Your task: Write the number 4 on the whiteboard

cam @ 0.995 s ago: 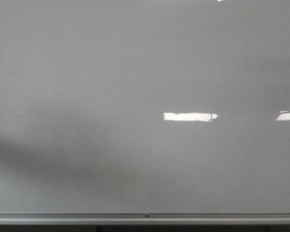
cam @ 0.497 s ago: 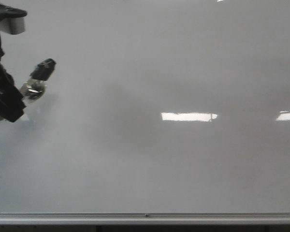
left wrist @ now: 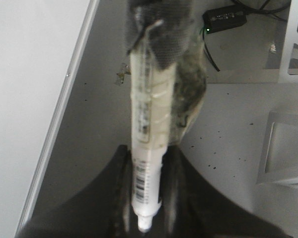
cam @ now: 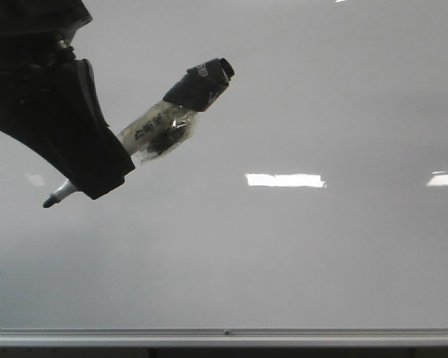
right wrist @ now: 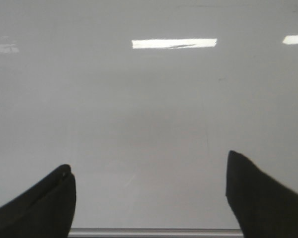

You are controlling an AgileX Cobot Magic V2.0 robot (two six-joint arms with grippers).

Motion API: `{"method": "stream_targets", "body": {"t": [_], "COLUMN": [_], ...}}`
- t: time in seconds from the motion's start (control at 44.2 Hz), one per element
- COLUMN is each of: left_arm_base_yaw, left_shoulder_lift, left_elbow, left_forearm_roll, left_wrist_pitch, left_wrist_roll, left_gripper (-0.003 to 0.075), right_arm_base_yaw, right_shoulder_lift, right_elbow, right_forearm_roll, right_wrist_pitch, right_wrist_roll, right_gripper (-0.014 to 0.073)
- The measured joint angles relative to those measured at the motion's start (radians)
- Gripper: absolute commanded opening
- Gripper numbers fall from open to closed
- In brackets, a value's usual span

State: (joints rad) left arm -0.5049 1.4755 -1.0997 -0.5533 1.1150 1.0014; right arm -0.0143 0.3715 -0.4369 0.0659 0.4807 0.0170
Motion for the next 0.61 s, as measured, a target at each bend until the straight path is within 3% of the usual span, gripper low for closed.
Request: {"method": "stream_targets", "body": {"t": [0.136, 0.384, 0.61], "left_arm_base_yaw": [0.000, 0.000, 0.000], "left_shoulder_lift": [-0.001, -0.001, -0.001], "left_elbow": [-0.004, -0.004, -0.004], "left_forearm_roll": [-0.002, -0.005, -0.048], "left_wrist_pitch": [0.008, 0.031, 0.077], "left_wrist_roll": [0.005, 0.014, 0.057], "left_gripper": [-0.0020, -0.0020, -0.0020], "right_arm_base_yaw": [0.079, 0.312, 0.347], "right_shoulder_lift": [0.092, 0.414, 0.663], "right_elbow": [-0.061, -0.289, -0.476], "right_forearm_roll": [0.051, 0.379, 0.686], "right_wrist_pitch": [0.074, 0.223, 0.422], "right_wrist_roll": [-0.076, -0.442, -0.765], "right_gripper": [0.0633, 0.0633, 0.0633]}}
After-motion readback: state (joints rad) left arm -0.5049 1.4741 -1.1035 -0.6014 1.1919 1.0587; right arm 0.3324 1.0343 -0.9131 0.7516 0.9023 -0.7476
